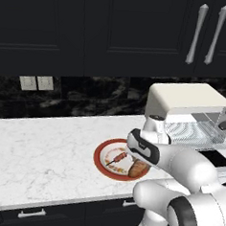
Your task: Pick up the kebab skewer and baguette bread, and place them inside the toaster oven. Close the toaster oven door and start by setting the timer.
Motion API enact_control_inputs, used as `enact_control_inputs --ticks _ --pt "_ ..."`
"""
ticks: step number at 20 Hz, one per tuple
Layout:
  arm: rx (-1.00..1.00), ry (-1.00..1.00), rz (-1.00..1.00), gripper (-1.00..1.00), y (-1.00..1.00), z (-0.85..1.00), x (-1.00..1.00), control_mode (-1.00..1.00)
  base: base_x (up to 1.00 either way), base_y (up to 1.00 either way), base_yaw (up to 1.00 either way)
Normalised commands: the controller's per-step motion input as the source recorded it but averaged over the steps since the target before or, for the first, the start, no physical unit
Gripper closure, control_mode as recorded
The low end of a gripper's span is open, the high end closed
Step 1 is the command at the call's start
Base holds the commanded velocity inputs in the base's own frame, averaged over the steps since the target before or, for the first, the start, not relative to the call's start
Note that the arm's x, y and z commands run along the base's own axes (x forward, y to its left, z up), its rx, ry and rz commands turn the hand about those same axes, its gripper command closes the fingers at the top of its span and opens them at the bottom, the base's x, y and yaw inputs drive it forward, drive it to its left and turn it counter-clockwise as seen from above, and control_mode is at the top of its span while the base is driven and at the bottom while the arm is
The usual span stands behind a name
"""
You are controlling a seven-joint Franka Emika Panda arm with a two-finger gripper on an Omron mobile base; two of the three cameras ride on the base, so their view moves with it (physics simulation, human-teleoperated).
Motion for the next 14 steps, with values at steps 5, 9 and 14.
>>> enact_control_inputs --ticks 5,9,14 --pt "0.0 -0.09 -0.01 1.0 0.0 0.6 -0.32 -1.0 0.0 0.0 0.0" --pt "0.0 -0.1 -0.02 1.0 0.0 1.0 -0.41 -1.0 0.0 0.0 0.0" --pt "0.01 -0.1 -0.04 1.0 -0.16 1.0 -0.62 -1.0 0.0 0.0 0.0"
